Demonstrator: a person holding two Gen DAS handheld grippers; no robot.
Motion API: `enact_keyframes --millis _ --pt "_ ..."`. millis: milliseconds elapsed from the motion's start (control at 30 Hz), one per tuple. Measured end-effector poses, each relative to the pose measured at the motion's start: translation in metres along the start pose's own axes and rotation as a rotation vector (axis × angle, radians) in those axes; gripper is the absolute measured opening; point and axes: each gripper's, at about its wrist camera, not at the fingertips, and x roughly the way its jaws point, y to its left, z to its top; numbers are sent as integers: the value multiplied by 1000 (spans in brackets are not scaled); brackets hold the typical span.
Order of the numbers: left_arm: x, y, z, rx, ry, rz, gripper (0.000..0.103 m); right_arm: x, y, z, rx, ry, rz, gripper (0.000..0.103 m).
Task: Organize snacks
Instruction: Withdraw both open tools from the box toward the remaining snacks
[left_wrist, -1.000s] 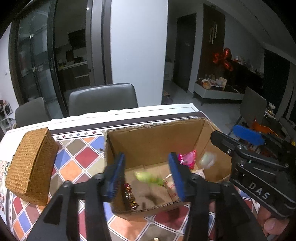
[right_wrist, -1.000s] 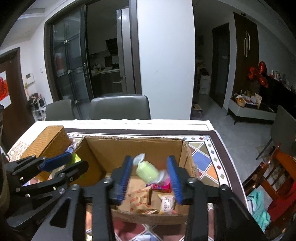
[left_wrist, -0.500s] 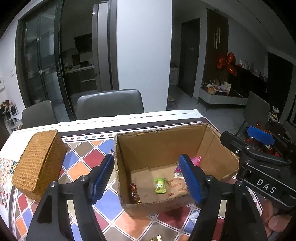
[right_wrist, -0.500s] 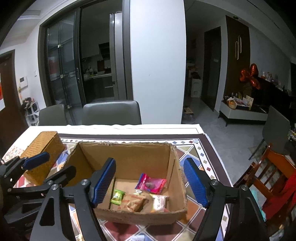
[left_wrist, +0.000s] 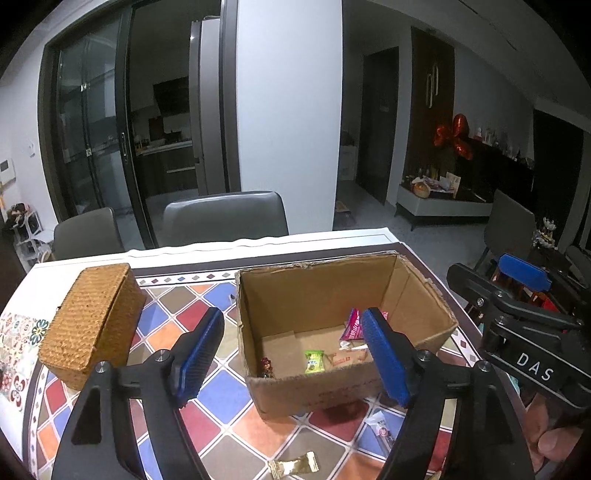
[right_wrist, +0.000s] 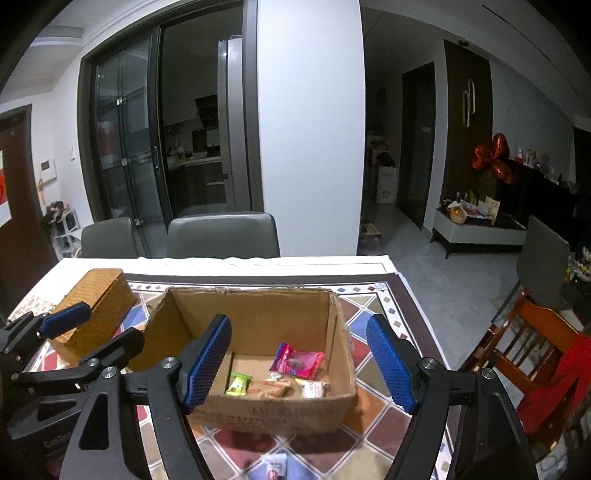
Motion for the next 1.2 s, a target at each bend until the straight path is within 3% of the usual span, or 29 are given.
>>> enact_keyframes --millis 433,700,1200 --pt "-29 -8 -11 2 -21 11 77 -32 -9 -9 12 -22 -14 80" --pt "-50 -14 -17 7 -47 25 83 -51 -12 -18 14 -35 -26 86" --pt "-75 -18 -39 -6 -46 51 91 -76 -16 -37 21 -39 -37 88"
